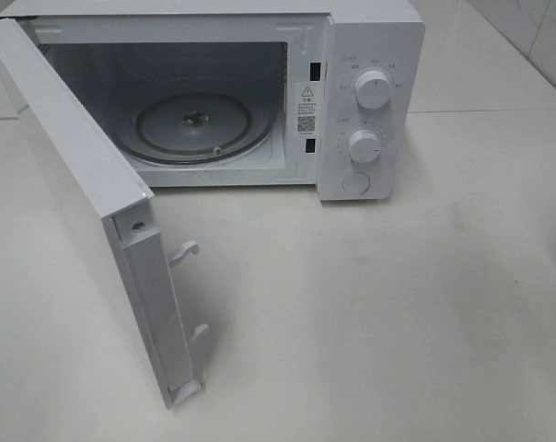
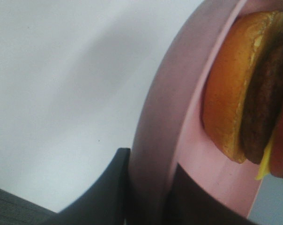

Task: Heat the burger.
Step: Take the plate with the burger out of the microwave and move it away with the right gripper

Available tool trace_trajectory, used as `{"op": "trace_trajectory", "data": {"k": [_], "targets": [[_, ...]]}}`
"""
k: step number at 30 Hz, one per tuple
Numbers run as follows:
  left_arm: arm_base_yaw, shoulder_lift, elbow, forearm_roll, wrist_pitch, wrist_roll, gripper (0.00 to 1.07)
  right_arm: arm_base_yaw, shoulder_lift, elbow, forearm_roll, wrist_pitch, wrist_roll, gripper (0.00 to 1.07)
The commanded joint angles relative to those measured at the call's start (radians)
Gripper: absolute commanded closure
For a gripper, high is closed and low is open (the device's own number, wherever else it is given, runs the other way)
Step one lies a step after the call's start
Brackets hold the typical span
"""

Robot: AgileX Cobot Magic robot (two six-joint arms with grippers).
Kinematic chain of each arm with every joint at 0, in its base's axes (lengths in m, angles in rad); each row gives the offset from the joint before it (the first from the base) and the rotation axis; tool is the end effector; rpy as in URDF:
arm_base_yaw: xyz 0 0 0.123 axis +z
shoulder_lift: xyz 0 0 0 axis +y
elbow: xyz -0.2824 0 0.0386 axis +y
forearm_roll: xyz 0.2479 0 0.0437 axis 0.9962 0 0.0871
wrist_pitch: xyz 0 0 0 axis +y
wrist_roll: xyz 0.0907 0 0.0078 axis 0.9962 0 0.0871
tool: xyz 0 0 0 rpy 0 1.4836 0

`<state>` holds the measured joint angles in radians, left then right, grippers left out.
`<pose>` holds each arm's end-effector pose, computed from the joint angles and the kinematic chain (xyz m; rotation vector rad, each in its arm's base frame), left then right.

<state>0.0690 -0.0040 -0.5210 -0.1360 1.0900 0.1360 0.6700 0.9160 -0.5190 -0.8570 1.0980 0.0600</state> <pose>-0.0088 -0.0116 0.2812 0.0790 2.0397 -0.0345 0.1379 0.0310 0.2518 -1.1796 2.2765 -0.9260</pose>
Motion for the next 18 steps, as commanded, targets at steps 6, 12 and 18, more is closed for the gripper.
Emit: {"op": "trace_trajectory", "data": {"k": [6,12,18], "targets": [[0.005,-0.007,0.002,-0.005,-0.014,-0.004,0.07,-0.003,0.165,-0.075,-0.091,0.098,0.286,1.07],[0.005,-0.007,0.002,-0.005,-0.014,-0.004,0.07,-0.003,0.273,-0.129,-0.096,0.143,0.448,1.06],[0.005,-0.007,0.002,-0.005,-0.014,-0.004,0.07,-0.003,0.410,-0.146,-0.094,0.143,0.611,1.04]]}}
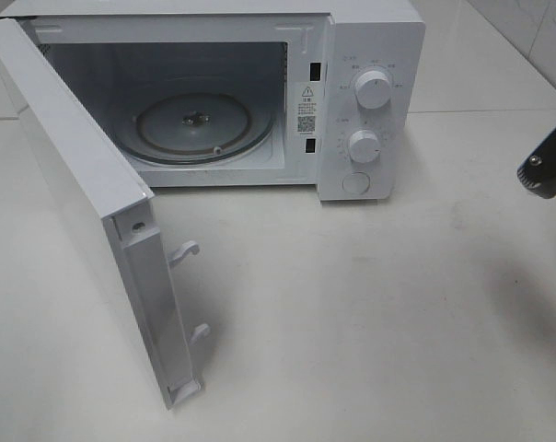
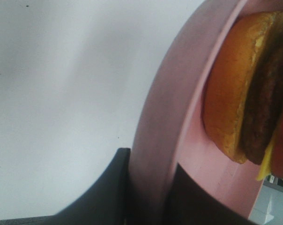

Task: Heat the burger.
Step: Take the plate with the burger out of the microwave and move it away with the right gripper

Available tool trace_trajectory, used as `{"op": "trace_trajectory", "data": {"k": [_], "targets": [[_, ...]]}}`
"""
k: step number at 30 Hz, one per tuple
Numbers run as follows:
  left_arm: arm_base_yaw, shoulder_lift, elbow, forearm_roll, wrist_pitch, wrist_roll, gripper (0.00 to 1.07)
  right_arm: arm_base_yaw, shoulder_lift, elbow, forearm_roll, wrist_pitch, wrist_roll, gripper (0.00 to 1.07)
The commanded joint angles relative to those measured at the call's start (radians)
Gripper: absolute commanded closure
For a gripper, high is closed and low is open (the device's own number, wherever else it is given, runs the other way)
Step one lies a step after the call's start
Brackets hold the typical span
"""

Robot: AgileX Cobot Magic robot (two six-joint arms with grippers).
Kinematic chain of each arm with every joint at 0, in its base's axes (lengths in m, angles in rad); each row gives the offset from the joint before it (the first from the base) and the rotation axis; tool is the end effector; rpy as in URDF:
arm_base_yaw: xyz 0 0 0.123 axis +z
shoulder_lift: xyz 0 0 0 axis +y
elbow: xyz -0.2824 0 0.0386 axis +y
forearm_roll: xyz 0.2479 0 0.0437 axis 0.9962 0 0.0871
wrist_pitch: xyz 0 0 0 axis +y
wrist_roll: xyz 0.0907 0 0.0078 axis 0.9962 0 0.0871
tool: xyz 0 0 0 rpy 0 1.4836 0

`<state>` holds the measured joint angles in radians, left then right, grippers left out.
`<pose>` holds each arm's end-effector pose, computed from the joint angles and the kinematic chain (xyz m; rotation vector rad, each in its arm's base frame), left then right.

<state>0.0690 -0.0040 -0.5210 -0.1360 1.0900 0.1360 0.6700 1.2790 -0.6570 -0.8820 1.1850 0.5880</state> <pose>-0.0088 -0.0116 0.2812 0.0790 2.0397 -0.0345 0.1852 0.0636 0.2321 -0.6431 2.5373 -0.9908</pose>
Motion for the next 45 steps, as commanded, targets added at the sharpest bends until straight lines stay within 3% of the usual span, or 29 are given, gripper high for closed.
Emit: {"op": "trace_trajectory", "data": {"k": [1,9,20,45], "targets": [[0.005,-0.007,0.002,-0.005,-0.014,-0.004,0.07,-0.003,0.067,-0.008,-0.069,0.056,0.116,1.04],[0.005,-0.007,0.002,-0.005,-0.014,-0.004,0.07,-0.003,0.241,-0.008,-0.069,0.054,0.358,1.02],[0.005,-0.007,0.002,-0.005,-0.014,-0.004,0.07,-0.008,0.398,-0.031,-0.042,-0.018,0.480,1.00],[0.005,-0.007,0.002,-0.005,-0.014,-0.004,0.07,-0.213,0.661,-0.155,-0.017,-0.145,0.542,0.96]]}}
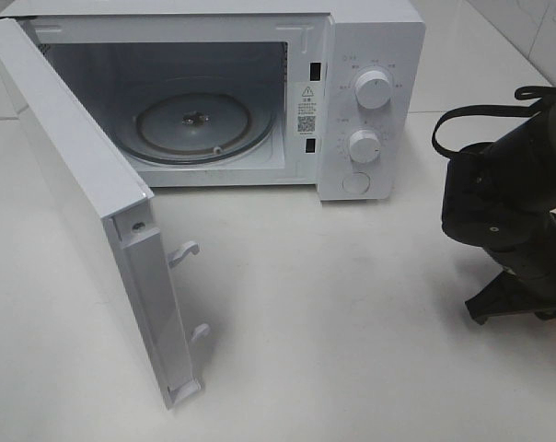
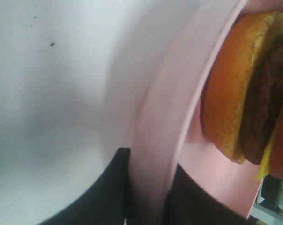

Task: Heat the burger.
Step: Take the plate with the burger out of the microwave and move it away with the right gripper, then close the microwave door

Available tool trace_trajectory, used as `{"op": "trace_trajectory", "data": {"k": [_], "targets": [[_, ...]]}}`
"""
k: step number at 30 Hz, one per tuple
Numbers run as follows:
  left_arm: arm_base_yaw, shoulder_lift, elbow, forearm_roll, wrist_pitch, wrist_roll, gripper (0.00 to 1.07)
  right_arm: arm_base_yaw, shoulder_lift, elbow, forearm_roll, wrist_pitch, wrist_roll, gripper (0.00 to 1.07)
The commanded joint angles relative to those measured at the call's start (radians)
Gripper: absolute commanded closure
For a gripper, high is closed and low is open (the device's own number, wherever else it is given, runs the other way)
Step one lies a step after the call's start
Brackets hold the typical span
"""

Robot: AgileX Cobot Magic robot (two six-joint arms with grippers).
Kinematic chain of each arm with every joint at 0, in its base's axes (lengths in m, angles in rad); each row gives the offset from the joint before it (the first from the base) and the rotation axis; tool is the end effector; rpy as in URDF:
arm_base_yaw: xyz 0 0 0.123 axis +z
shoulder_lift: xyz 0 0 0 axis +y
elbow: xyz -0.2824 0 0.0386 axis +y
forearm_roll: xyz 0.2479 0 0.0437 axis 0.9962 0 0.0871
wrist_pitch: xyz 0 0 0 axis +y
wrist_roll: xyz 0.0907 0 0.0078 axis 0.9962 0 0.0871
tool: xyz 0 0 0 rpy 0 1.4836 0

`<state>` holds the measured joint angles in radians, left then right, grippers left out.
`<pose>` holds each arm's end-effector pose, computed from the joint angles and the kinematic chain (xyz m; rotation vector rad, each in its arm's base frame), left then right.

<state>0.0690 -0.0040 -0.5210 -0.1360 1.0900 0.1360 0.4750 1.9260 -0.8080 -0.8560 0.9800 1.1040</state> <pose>-0.0088 -0.0116 0.2812 0.0790 2.0397 -0.0345 0.2624 0.0707 0.1016 -0.0345 2.8320 -1.0342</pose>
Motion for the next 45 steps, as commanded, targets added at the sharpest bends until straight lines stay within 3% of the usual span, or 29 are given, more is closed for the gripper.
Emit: {"op": "trace_trajectory", "data": {"k": [1,11,14,15,16,18,20,27,37,39,45], "targets": [[0.005,-0.007,0.002,-0.005,-0.014,-0.004,0.07,-0.018,0.014,-0.004,-0.043,0.060,0.026,0.96],[0.005,-0.007,0.002,-0.005,-0.014,-0.004,0.07,-0.020,0.049,-0.004,-0.043,0.008,0.013,0.92],[0.005,-0.007,0.002,-0.005,-0.014,-0.004,0.07,-0.020,0.049,-0.004,-0.038,0.003,0.013,0.86],[0.005,-0.007,0.002,-0.005,-0.014,-0.004,0.07,-0.019,0.049,-0.004,-0.029,0.003,0.013,0.79],[0.005,-0.007,0.002,-0.005,-0.014,-0.004,0.07,-0.019,0.049,-0.004,-0.029,0.003,0.013,0.79],[0.005,-0.007,0.002,-0.005,-0.014,-0.004,0.07,-0.018,0.049,-0.004,-0.014,0.002,0.007,0.66],[0.005,-0.007,0.002,-0.005,-0.014,-0.004,0.07,-0.018,0.048,-0.004,0.001,0.001,-0.001,0.60],[0.005,-0.007,0.002,-0.005,-0.014,-0.004,0.07,0.009,0.033,-0.004,0.039,-0.004,-0.046,0.57],[0.005,-0.007,0.002,-0.005,-0.014,-0.004,0.07,0.049,-0.122,-0.004,0.119,-0.004,-0.208,0.53],[0.005,-0.007,0.002,-0.005,-0.014,-0.004,0.07,0.066,-0.194,-0.004,0.166,-0.004,-0.287,0.45],[0.005,-0.007,0.002,-0.005,-0.014,-0.004,0.07,0.067,-0.284,-0.004,0.249,-0.002,-0.392,0.40]]}}
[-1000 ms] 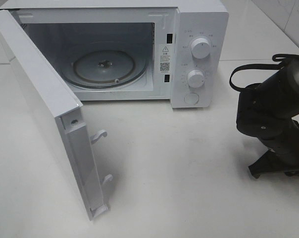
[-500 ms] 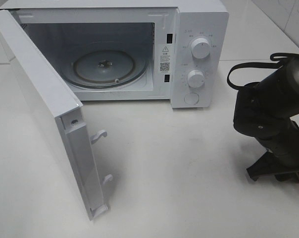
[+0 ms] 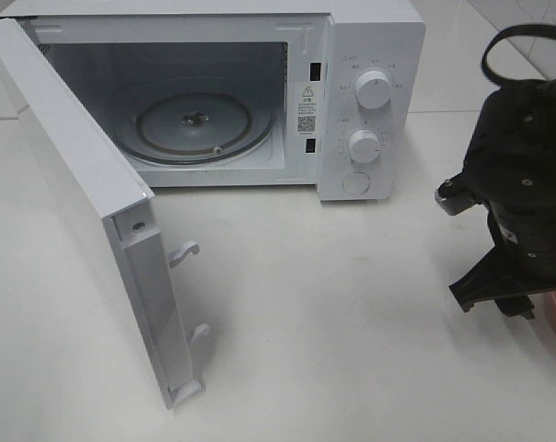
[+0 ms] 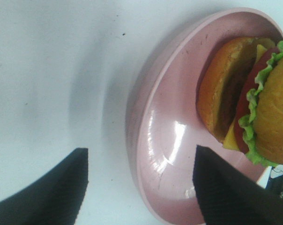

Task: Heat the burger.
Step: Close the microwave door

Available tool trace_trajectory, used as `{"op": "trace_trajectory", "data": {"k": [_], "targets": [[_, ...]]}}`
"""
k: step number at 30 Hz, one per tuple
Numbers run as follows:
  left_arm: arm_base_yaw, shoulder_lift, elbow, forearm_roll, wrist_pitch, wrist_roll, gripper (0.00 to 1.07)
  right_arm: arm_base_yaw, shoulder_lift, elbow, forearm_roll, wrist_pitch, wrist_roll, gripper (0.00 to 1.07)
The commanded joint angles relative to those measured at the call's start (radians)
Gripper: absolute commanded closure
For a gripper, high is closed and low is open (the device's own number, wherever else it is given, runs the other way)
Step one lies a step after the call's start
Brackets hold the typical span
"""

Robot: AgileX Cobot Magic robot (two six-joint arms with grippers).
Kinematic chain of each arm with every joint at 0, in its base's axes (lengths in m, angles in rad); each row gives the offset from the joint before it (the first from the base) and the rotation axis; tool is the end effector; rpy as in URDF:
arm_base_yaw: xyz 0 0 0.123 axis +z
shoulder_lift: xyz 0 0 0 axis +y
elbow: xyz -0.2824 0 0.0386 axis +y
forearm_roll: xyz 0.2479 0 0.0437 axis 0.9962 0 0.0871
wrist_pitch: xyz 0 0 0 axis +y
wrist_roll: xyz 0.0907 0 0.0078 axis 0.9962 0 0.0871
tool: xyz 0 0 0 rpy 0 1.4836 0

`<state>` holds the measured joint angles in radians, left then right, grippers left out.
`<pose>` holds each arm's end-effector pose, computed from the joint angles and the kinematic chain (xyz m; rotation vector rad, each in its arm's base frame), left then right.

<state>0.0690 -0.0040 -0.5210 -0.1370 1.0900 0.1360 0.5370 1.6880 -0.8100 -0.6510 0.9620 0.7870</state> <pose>-0.0088 -0.0117 0.2812 0.0791 2.0396 -0.0357 0.2445 0.0928 0.1574 -0.2590 2.8728 -0.7344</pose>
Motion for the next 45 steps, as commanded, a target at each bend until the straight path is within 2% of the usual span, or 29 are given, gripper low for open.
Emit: {"op": "trace_trajectory", "data": {"k": [1,10,15,18,20,32,36,37,39,40,41,43,45], "targets": [[0.005,-0.007,0.002,-0.004,-0.014,-0.004,0.07,0.005,-0.067,-0.002,0.064,0.016,-0.098,0.40],[0.005,-0.007,0.002,-0.004,-0.014,-0.004,0.07,0.005,-0.234,-0.002,0.181,0.016,-0.305,0.39],[0.005,-0.007,0.002,-0.004,-0.014,-0.004,0.07,0.005,-0.395,-0.002,0.308,0.026,-0.475,0.33],[0.005,-0.007,0.002,-0.004,-0.014,-0.004,0.07,0.005,-0.422,-0.002,0.327,0.026,-0.492,0.32],[0.005,-0.007,0.002,-0.004,-0.014,-0.004,0.07,0.005,-0.519,-0.002,0.370,0.026,-0.531,0.31],[0.005,-0.007,0.002,-0.004,-0.014,-0.004,0.07,0.005,-0.795,0.002,0.389,0.099,-0.570,0.31],[0.005,-0.007,0.002,-0.004,-0.014,-0.004,0.07,0.002,-0.970,0.045,0.399,0.111,-0.618,0.31],[0.005,-0.007,0.002,-0.004,-0.014,-0.004,0.07,0.002,-0.970,0.045,0.399,0.111,-0.618,0.31],[0.005,-0.007,0.002,-0.004,-0.014,-0.004,0.07,-0.038,-1.077,0.080,0.415,0.107,-0.650,0.31],[0.005,-0.007,0.002,-0.004,-0.014,-0.004,0.07,-0.038,-1.077,0.080,0.415,0.107,-0.650,0.31],[0.005,-0.007,0.002,-0.004,-0.014,-0.004,0.07,-0.088,-1.152,0.101,0.425,0.106,-0.680,0.31],[0.005,-0.007,0.002,-0.004,-0.014,-0.004,0.07,-0.109,-1.182,0.112,0.433,0.105,-0.696,0.31],[0.005,-0.007,0.002,-0.004,-0.014,-0.004,0.07,-0.161,-1.281,0.142,0.456,0.099,-0.712,0.31]]}}
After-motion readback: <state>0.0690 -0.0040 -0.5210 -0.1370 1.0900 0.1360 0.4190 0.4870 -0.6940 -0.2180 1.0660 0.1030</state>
